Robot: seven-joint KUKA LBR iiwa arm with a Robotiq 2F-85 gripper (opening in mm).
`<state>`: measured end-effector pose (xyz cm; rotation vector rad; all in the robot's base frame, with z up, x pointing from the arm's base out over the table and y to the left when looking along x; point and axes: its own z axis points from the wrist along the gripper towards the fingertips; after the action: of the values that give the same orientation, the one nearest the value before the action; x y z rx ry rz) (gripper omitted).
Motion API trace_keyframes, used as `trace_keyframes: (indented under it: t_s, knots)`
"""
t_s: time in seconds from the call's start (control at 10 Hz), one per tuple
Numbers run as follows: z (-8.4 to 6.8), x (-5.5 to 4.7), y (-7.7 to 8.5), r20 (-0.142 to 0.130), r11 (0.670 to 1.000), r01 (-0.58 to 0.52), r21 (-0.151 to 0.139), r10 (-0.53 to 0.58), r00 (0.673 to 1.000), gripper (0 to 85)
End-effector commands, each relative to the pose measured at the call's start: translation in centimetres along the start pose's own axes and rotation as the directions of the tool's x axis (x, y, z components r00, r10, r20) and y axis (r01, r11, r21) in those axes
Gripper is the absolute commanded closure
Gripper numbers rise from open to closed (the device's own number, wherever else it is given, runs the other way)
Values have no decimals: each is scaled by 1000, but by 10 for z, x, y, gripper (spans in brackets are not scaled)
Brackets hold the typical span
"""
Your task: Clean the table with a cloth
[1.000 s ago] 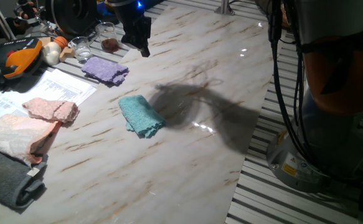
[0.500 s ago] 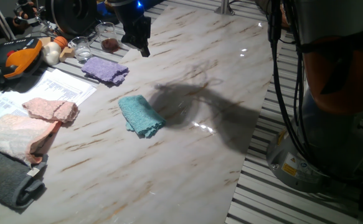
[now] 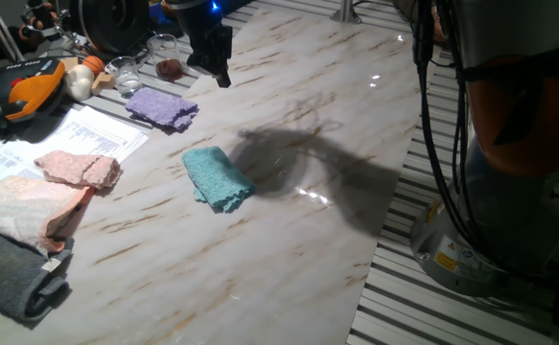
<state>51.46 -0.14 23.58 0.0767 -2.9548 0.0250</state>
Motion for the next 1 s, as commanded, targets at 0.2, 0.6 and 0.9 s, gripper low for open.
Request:
trace_keyframes:
  t_s: [0.2, 0.6, 0.9]
  knots:
    - [-3, 0, -1, -7, 998, -43, -48, 42, 999, 850]
    - [-4, 0, -1, -19, 995, -92, -43, 92, 996, 850]
    - [-21, -1, -1, -9, 996, -78, -40, 77, 997, 850]
